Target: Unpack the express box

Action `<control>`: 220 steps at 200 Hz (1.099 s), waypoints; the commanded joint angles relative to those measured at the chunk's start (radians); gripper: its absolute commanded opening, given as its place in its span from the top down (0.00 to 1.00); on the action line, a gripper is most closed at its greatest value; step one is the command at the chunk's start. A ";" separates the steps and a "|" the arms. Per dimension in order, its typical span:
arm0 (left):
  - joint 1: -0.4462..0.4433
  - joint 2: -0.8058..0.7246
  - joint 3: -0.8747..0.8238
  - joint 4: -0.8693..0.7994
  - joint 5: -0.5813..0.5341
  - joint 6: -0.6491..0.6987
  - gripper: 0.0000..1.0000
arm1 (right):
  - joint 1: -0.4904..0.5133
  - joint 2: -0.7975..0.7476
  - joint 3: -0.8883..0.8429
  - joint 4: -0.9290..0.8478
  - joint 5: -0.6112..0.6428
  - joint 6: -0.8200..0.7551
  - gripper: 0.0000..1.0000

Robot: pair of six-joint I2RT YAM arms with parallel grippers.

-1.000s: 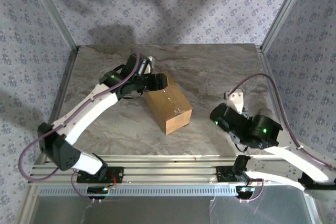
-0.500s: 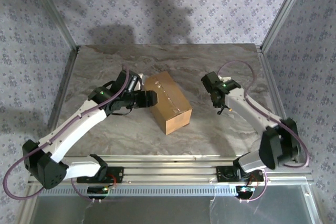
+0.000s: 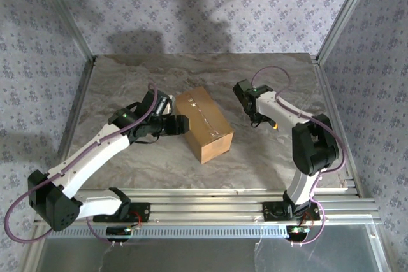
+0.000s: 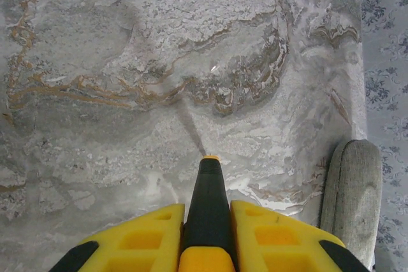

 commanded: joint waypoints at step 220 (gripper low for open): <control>0.055 0.122 0.097 0.016 -0.030 0.059 0.29 | 0.188 -0.141 0.237 0.060 -0.333 -0.067 0.30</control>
